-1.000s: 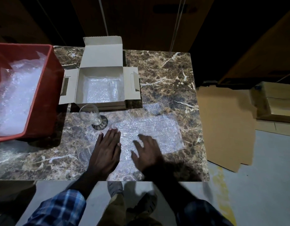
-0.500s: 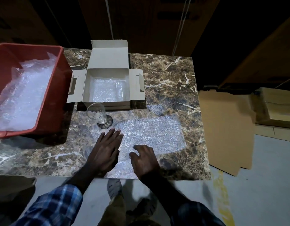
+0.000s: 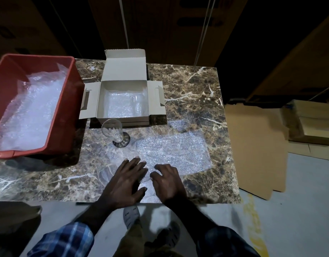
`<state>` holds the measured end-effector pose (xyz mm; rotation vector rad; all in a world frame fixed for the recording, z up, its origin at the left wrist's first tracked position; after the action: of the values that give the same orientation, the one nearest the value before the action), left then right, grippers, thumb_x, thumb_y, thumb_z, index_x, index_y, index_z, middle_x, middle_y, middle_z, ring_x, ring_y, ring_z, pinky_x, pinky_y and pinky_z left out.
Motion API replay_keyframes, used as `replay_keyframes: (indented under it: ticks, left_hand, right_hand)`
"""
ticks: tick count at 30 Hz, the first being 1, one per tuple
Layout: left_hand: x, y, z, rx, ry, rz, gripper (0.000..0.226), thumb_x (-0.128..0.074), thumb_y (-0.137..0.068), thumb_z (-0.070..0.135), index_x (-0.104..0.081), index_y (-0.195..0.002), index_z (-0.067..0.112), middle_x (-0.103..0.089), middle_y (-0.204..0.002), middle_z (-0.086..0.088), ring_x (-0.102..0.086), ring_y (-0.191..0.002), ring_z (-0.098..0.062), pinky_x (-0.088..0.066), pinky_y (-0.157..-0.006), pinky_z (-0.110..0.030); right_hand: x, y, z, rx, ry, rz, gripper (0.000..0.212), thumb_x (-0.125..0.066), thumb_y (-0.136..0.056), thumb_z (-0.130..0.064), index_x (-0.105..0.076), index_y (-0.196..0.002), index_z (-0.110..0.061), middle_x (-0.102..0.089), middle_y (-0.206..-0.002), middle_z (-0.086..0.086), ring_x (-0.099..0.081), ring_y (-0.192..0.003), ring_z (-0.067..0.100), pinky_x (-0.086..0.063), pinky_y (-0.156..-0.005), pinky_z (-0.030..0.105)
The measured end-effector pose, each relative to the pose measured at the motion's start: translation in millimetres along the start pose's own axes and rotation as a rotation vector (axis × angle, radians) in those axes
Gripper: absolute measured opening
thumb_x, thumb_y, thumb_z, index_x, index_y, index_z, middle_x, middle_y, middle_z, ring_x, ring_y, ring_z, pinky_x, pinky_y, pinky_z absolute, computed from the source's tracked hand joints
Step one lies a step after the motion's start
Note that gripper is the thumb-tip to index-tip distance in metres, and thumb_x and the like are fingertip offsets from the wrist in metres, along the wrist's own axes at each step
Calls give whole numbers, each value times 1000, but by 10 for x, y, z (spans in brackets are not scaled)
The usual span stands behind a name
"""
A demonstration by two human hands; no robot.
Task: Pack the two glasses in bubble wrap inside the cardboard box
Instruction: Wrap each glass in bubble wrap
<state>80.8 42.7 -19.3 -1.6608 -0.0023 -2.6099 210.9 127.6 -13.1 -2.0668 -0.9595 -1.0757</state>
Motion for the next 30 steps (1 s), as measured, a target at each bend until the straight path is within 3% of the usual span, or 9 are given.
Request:
replay_keyframes:
  ticks: [4,8,13,16,18,20,22,26,30]
  left_hand:
    - [2,-15,85,-43,-6,147,29,-64,-88,21,-71,-115,12,-67,-126,-2,-53,-131,-28,-37,-111,-47]
    - [66,28,39,6,75,237,28,-53,-90,17,-74,-106,9,-72,-114,-2,-57,-122,-26,-40,-107,-43]
    - [301,173,-226,294,280,278,39,-51,-86,31,-78,-103,10,-67,-120,-11,-57,-116,-15,-43,-98,-24]
    - [382,301,-465,411,343,268,28,-59,-84,23,-80,-101,15,-63,-124,-5,-55,-108,0,-37,-94,-3]
    - [403,365,-568,458,343,256,24,-65,-81,13,-80,-99,18,-62,-121,1,-58,-106,-3,-35,-91,2]
    - [422,389,-592,472,345,251,28,-73,-81,0,-80,-98,22,-64,-116,1,-63,-102,-7,-37,-89,1]
    - [440,396,-601,510,384,261,45,-76,-77,-11,-78,-93,32,-66,-103,2,-63,-91,1,-41,-81,0]
    - [425,393,-637,619,512,259,64,-79,-80,1,-69,-70,63,-66,-78,1,-65,-72,-5,-49,-68,-19]
    - [387,404,-703,675,595,246,37,-77,-86,10,-75,-72,44,-68,-64,5,-65,-67,-19,-49,-64,-30]
  right_hand:
    - [49,-23,-15,-23,-79,28,11,-55,-92,-20,-66,-94,-17,-64,-111,5,-59,-98,26,-46,-81,37]
    - [146,15,77,-24,-114,49,25,-67,-81,-23,-68,-103,-12,-66,-111,5,-60,-107,24,-44,-94,36]
    - [382,113,505,-61,71,4,42,-53,-70,-13,-70,-108,-9,-67,-115,9,-60,-109,28,-40,-101,38]
    - [548,170,702,-66,122,27,28,-53,-73,-12,-72,-94,-10,-69,-103,7,-61,-98,28,-42,-93,38]
    - [606,230,797,-105,90,44,20,-55,-79,-15,-73,-88,-12,-70,-94,3,-60,-91,24,-42,-91,35]
    - [613,286,853,-166,33,41,16,-59,-81,-16,-74,-87,-13,-71,-88,0,-59,-86,19,-44,-86,32]
    - [626,333,866,-218,-38,57,11,-68,-80,-10,-76,-86,-14,-71,-85,-3,-60,-82,15,-46,-80,28]
    - [666,422,951,-436,-226,86,11,-77,-81,-6,-78,-81,-16,-64,-75,-19,-57,-76,0,-39,-69,8]
    - [698,442,1019,-580,-308,54,9,-79,-82,-15,-77,-75,-20,-67,-69,-8,-63,-69,10,-44,-62,19]
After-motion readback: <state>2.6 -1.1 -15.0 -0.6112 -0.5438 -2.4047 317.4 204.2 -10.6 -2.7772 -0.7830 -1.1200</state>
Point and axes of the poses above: each hand's wrist, its own y-axis away from the middle knuckle, its own x-axis out of the back of the hand, z = x × y, the point moved 6 cm from there along -y, towards the middle knuckle
